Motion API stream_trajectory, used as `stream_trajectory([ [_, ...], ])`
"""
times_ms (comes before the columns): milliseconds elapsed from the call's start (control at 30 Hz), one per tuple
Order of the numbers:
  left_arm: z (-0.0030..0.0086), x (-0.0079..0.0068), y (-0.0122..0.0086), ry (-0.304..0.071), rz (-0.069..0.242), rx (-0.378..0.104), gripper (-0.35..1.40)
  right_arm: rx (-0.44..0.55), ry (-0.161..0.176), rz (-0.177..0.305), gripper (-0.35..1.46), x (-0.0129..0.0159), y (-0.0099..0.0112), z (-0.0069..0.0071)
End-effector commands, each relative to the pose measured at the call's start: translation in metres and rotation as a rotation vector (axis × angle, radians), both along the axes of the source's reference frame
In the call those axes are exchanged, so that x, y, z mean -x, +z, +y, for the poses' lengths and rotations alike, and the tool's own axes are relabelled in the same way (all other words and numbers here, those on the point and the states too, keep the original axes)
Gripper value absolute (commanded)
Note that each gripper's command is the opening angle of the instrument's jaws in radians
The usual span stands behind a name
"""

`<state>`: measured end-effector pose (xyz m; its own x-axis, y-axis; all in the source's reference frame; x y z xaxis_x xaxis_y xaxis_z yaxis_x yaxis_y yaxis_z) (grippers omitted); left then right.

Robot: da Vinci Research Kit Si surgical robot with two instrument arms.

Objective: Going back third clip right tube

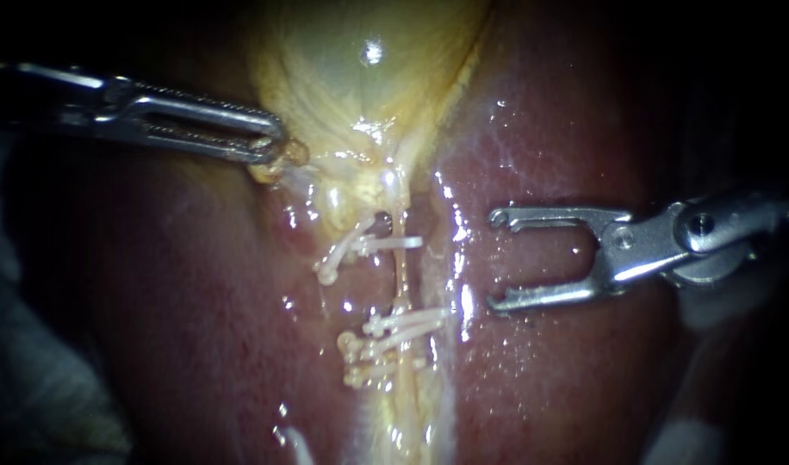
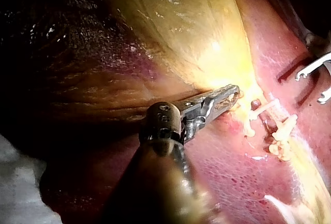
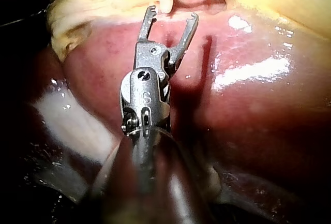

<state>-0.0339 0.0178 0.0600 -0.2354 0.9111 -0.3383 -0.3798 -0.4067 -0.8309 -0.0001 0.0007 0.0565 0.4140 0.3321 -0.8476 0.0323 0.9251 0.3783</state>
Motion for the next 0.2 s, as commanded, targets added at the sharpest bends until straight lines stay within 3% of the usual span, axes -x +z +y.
stream_trajectory([
  [33,0.0000,-0.0001,0.0001,0.001,0.000,0.000,-0.35,0.000,0.000,0.000,0.50,0.0000,0.0000,0.0000],
  [200,0.0001,-0.0002,0.0004,0.004,0.002,0.000,-0.35,-0.001,-0.003,0.002,0.50,0.0000,-0.0001,0.0000],
])
